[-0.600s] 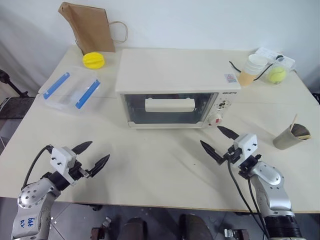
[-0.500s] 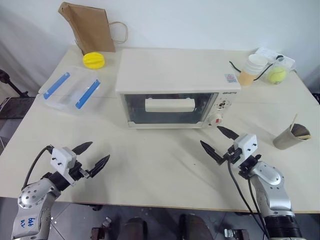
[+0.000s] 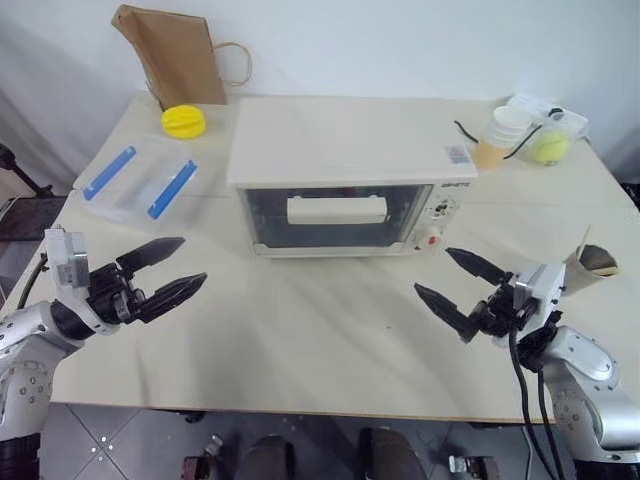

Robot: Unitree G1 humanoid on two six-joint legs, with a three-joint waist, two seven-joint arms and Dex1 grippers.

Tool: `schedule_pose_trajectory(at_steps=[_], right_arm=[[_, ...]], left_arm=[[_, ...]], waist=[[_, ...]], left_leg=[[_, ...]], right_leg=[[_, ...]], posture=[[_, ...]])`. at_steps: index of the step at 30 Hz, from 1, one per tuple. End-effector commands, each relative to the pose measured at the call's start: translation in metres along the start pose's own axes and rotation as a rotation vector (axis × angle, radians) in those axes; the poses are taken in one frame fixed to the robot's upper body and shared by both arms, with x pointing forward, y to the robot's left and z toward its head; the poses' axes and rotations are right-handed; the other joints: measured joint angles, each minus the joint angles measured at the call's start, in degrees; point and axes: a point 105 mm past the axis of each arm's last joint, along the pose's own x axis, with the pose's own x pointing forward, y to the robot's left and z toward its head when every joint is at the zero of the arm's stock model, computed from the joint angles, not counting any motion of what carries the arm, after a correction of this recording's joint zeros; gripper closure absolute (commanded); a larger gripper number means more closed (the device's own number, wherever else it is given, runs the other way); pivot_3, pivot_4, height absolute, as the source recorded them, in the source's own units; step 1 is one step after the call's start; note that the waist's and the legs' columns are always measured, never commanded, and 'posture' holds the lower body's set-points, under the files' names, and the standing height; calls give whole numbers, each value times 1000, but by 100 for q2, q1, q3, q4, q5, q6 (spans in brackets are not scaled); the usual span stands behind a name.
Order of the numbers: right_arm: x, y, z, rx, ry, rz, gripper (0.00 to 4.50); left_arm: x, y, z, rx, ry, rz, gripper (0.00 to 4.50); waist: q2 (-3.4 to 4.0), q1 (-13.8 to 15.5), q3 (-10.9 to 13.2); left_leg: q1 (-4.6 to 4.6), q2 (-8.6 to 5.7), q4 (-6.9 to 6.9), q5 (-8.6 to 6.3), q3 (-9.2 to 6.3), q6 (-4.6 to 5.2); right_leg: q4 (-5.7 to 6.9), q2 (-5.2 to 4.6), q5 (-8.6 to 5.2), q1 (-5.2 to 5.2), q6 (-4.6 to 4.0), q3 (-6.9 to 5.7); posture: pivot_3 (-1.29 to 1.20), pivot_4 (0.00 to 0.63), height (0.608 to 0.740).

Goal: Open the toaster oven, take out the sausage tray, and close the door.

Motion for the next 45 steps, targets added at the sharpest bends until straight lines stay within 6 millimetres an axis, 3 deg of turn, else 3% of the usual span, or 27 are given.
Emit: schedule_pose_trajectory(at_steps=[1, 7, 15, 21, 27, 31, 37, 43, 45], right_arm=[[22, 10, 24, 3, -69, 70, 0], [50, 11, 34, 29, -91, 131, 0], [70, 29, 43, 14, -131, 265, 0], [66, 57, 39, -80, -85, 416, 0], [52, 59, 27, -209, -44, 436, 0], [49, 58, 22, -298, -34, 437, 0], [48, 56, 19, -337, -33, 432, 0], [49, 53, 20, -354, -33, 422, 0], [49, 52, 20, -358, -32, 418, 0]], left_arm=[[3, -3, 8, 34, 1, -40, 25], [5, 0, 2, 42, 19, -43, 25], [2, 2, -6, 44, 23, -14, 25], [-2, 11, -13, 46, 13, 46, 25], [10, 22, 4, 39, -97, 50, 25], [27, 27, 14, 31, -152, 21, 753], [59, 35, 19, 35, -176, -33, 2428], [92, 24, 16, 30, -164, -168, 4219], [98, 22, 16, 31, -161, -191, 4469]], waist=[[9, -15, 6], [11, 29, 7], [10, 47, 8], [10, 44, 9], [4, 56, 13], [2, 49, 13], [-1, 52, 15], [-4, 58, 18], [-5, 56, 18]], left_leg=[[0, 1, 0, 0, 1, -1], [-4, 1, -1, 0, 0, -4], [-17, -11, -3, -7, -17, 0], [-17, -12, -3, -8, -14, -2], [-17, -11, 1, -9, -16, -4], [-17, -12, 2, -9, -12, -4], [-17, -11, 6, -8, -13, -6], [-17, -13, 8, -7, -11, -6], [-18, -13, 11, -7, -10, -6]], right_leg=[[3, 1, 0, -3, 0, 2], [4, 3, 0, -11, -1, 6], [2, 2, 1, -17, 1, -2], [1, 8, 1, -17, 1, -4], [3, 13, 2, -16, 2, -5], [2, 13, 3, -16, 5, -4], [3, 17, 4, -16, 6, -6], [4, 19, 6, -15, 11, -7], [4, 20, 7, -15, 13, -7]], posture=[[0, 150, 740], [0, 150, 740], [0, 150, 740], [0, 150, 740], [0, 150, 740], [0, 150, 740], [0, 150, 740], [0, 150, 740], [0, 150, 740]])
